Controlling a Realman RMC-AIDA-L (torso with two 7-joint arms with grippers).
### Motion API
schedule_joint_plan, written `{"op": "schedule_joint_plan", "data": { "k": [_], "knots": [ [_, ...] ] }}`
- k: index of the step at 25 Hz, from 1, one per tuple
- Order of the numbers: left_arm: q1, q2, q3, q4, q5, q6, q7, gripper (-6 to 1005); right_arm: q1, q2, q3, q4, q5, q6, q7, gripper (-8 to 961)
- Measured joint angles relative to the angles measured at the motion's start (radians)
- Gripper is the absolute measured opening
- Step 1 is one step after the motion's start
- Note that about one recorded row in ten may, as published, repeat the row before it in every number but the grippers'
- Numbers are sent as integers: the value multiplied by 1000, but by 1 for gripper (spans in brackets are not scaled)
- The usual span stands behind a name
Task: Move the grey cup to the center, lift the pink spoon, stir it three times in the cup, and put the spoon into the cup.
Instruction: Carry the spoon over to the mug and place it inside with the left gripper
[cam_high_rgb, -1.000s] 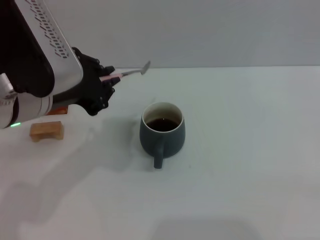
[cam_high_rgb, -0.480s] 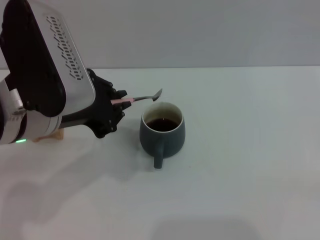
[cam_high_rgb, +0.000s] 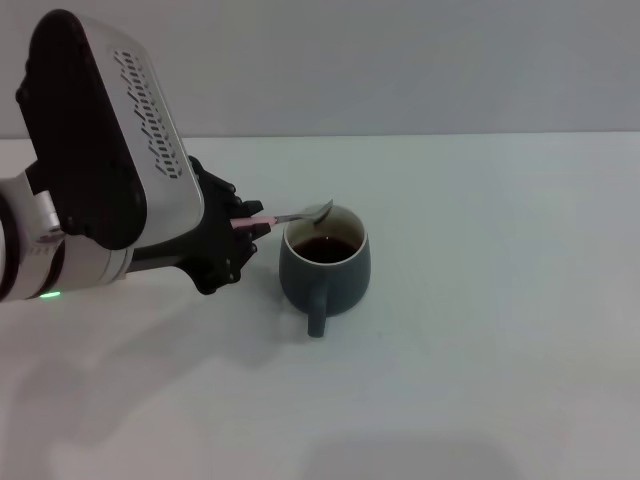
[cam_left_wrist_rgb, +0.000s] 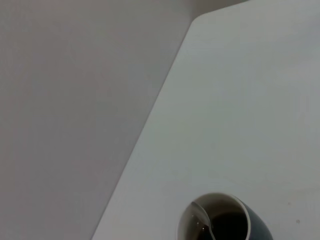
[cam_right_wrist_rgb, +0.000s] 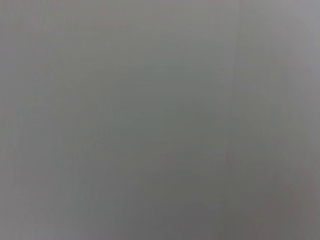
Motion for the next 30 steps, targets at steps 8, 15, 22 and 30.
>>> {"op": "schedule_joint_plan", "data": {
  "k": [8, 15, 22, 30],
  "knots": [
    [-22, 0, 10, 53, 6, 3, 0, 140, -1, 2, 0, 0, 0, 0, 0, -1],
    [-78, 0, 10, 139, 6, 16, 4, 141, -3, 2, 0, 0, 0, -3, 0, -1],
    [-122, -2, 5, 215, 6, 41, 13, 141, -5, 3, 0, 0, 0, -3, 0, -1],
    [-159, -1, 3, 294, 6, 74, 25, 141, -4, 3, -5, 1, 0, -3, 0, -1]
  ]
}}
